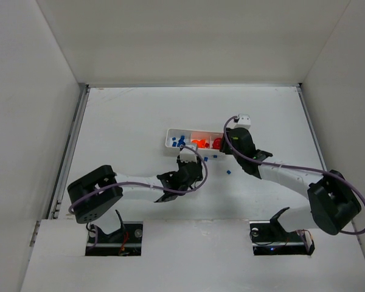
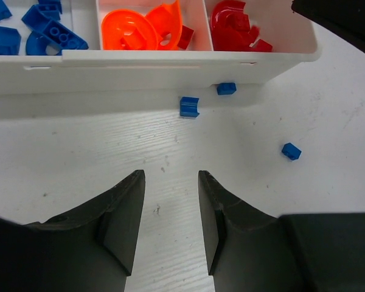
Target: Sort the legos into containers by color
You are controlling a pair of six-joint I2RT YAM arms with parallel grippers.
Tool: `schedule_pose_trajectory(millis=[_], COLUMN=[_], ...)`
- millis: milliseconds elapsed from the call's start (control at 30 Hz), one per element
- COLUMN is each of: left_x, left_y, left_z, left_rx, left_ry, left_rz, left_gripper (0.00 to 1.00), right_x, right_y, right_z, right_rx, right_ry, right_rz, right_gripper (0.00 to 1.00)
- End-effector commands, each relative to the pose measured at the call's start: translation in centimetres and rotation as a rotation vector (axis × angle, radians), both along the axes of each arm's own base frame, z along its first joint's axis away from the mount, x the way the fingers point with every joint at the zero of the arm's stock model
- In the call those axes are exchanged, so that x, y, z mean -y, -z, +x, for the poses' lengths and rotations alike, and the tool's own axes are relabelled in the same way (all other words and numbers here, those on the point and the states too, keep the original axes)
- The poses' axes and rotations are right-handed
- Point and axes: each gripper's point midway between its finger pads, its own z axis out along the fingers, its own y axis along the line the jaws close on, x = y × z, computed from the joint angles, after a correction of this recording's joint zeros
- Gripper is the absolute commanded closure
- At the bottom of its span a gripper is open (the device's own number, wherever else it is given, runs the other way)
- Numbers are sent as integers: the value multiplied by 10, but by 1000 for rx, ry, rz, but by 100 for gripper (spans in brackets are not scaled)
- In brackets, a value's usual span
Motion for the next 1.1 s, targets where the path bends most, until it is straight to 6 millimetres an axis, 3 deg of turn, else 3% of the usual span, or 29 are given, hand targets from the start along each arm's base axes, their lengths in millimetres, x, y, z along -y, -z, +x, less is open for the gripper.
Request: schedule_pose_trajectory(millis=[0, 500, 700, 867, 1067], left_x=[22, 47, 45, 42, 49], left_y=[-12, 28, 36, 42, 47], left_z=[8, 32, 47, 55, 59], left_rx=[30, -10, -12, -17, -20], left_ry=[15, -2, -31, -46, -34], left_rz=[-22, 100, 126, 141, 153], left_gripper=[62, 63, 64, 65, 69], right_x=[-6, 22, 32, 45, 43], right_y=[-28, -29, -7, 13, 21], right_z=[11, -37, -51, -73, -91], right_rx=[93, 125, 64, 15, -28], right_ry=[-5, 77, 123, 204, 173], right_rz=[61, 199, 208, 237, 229], right_gripper=[57, 58, 57, 49, 43])
